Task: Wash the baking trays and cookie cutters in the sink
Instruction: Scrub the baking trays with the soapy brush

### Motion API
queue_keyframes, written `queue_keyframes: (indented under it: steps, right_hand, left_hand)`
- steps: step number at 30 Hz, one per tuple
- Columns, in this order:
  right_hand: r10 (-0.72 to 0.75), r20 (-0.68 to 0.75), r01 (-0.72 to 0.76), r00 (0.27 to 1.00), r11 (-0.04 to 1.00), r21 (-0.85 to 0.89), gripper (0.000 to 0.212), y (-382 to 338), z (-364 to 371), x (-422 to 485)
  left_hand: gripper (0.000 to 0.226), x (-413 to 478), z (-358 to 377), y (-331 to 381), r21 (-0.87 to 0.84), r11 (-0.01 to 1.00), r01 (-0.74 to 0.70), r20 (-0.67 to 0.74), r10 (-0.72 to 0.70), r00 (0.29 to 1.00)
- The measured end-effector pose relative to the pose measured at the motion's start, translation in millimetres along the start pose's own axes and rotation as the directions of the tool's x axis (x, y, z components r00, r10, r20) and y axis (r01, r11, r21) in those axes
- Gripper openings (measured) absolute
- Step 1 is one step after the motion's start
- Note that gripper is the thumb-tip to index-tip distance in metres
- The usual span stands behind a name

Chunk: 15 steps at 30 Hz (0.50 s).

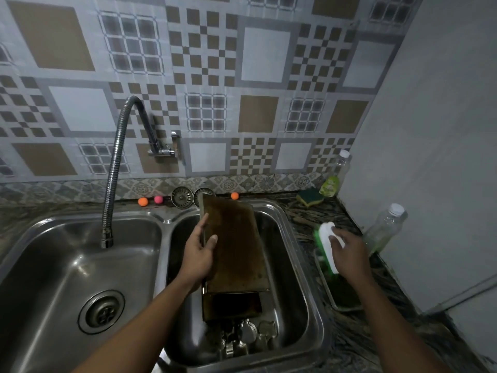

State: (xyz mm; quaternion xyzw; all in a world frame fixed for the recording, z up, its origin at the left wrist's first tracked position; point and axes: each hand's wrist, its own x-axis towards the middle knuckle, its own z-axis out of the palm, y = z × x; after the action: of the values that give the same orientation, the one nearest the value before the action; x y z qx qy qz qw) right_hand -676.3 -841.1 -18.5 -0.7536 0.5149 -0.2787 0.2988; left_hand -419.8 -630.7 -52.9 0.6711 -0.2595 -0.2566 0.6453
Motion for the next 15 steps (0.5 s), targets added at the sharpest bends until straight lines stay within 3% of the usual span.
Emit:
queue_keyframes:
  steps: [5,11,15]
  right_hand:
    - [-0.127,0.074,0.114,0.989,0.981,0.156,0.032,-81.4,36.6,2.7]
    - [-0.061,0.107,0.035,0.992,0.973,0.229,0.037,-139.3,75.2,5.7]
    - [-0.114,0.124,0.073,0.986,0.953,0.293,0.036,-172.4,97.7,-12.8]
  left_hand:
    - [0.053,-4.5,10.0,7.0,-0.040,0.999,0.009,0.071,-0.006,0.997]
    - [0.070,-1.7,8.9,20.7,-0.008,1.000,0.007,0.162,-0.005,0.987]
    - [0.061,0.9,9.8,34.7,0.020,0.998,-0.065,0.136,0.061,0.989]
